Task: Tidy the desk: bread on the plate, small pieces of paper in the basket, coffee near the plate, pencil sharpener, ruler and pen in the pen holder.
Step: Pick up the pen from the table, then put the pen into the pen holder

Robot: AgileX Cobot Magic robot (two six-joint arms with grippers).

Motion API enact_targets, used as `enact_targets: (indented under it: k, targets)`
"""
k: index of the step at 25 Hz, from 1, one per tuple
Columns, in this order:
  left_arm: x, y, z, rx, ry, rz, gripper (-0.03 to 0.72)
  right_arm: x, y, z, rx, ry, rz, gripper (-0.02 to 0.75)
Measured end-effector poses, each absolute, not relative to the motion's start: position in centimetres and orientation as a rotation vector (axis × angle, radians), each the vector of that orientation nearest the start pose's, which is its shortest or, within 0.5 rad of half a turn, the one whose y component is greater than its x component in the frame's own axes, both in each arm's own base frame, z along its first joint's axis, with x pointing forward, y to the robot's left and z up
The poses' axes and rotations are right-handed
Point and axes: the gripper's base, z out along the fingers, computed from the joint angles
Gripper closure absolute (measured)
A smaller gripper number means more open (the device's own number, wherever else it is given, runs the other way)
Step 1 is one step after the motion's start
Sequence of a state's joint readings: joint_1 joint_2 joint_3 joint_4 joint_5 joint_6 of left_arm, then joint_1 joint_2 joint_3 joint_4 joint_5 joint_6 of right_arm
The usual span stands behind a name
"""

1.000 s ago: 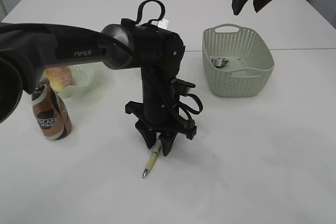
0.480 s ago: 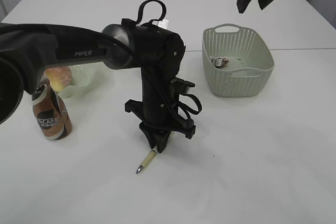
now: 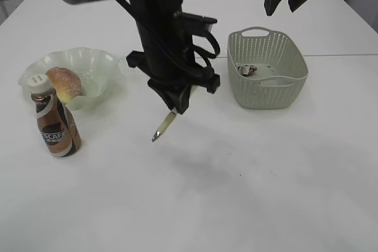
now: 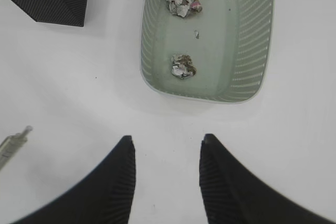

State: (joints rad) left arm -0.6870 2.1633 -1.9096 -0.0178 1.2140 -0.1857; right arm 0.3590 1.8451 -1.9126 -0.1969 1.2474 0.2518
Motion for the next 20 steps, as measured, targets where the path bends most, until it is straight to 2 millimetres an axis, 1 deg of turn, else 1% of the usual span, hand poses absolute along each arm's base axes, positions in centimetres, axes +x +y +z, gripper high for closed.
enact_targets:
  k: [2, 6, 7, 9, 10, 11, 12, 14, 16, 18, 20]
  targets:
    - [34.7, -28.4, 24.7, 0.732, 2.837, -0.129, 0.624, 38.0, 12.5, 36.6, -0.163, 2.622, -0.061, 0.438]
    - [33.0, -26.2, 27.6, 0.718, 2.773, -0.069, 0.624, 38.0, 12.5, 36.6, -0.163, 2.622, -0.061, 0.438]
    - [32.4, -25.6, 27.9, 0.707, 2.761, -0.074, 0.624, 38.0, 12.5, 36.6, -0.163, 2.622, -0.061, 0.438]
    - [31.1, -24.4, 29.5, 0.681, 2.679, -0.12, 0.624, 38.0, 12.5, 36.6, -0.163, 2.622, -0.06, 0.438]
    - [30.3, -23.7, 29.6, 0.677, 2.648, -0.134, 0.624, 38.0, 12.5, 36.6, -0.163, 2.623, -0.058, 0.438]
    - [29.5, -23.1, 30.4, 0.665, 2.585, -0.172, 0.624, 38.0, 12.5, 36.6, -0.163, 2.623, -0.058, 0.438]
    - [28.5, -22.3, 30.7, 0.657, 2.523, -0.2, 0.624, 38.0, 12.5, 36.6, -0.163, 2.623, -0.058, 0.438]
    - [26.8, -20.9, 30.9, 0.652, 2.394, -0.25, 0.624, 38.0, 12.5, 36.6, -0.163, 2.623, -0.058, 0.438]
    - [25.1, -19.3, 30.4, 0.636, 2.26, -0.308, 0.624, 38.0, 12.5, 36.6, -0.163, 2.623, -0.058, 0.438]
    - [23.9, -18.2, 29.3, 0.629, 2.15, -0.352, 0.624, 38.0, 12.5, 36.6, -0.163, 2.623, -0.058, 0.438]
    - [22.9, -17.3, 27.5, 0.628, 2.058, -0.389, 0.624, 38.0, 12.5, 36.6, -0.163, 2.623, -0.058, 0.438]
